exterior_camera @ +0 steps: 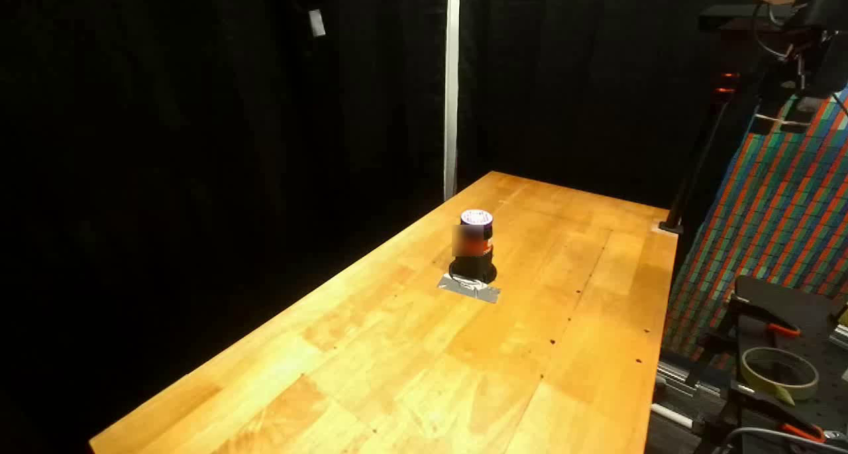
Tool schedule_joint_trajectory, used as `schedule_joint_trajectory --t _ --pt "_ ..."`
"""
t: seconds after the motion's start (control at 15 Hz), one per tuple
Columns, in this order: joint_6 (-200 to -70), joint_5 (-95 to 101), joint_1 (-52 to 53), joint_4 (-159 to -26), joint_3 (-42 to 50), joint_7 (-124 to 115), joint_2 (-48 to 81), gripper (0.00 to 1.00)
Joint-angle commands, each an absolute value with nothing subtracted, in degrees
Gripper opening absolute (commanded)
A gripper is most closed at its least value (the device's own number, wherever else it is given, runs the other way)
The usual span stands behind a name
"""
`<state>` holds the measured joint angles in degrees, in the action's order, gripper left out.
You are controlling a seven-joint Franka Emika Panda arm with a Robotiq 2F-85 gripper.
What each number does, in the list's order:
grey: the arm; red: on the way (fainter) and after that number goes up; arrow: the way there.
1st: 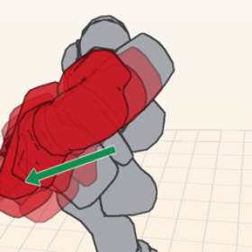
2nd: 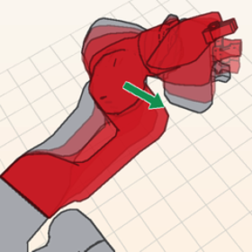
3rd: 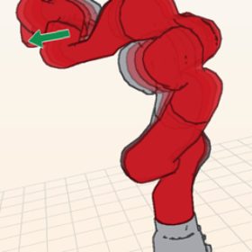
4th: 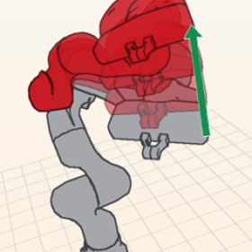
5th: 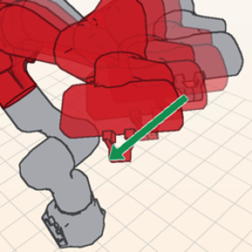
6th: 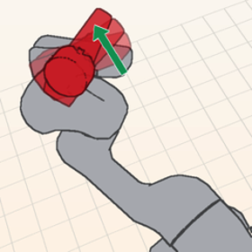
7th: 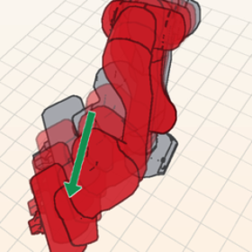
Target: Put the elastic band around the black cup.
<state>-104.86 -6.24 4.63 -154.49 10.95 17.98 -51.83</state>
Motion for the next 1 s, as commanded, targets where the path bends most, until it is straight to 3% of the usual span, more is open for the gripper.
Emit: schedule_joint_trajectory --t 0.0,0.4,0.93 --pt "-104.70 -6.72 3.89 -154.31 10.37 18.46 -51.72 1.00" --pt "-106.27 -6.90 3.70 -153.50 8.73 16.02 -50.63 1.00" --pt "-115.17 -7.91 8.30 -138.47 -3.35 5.63 -28.60 1.00"
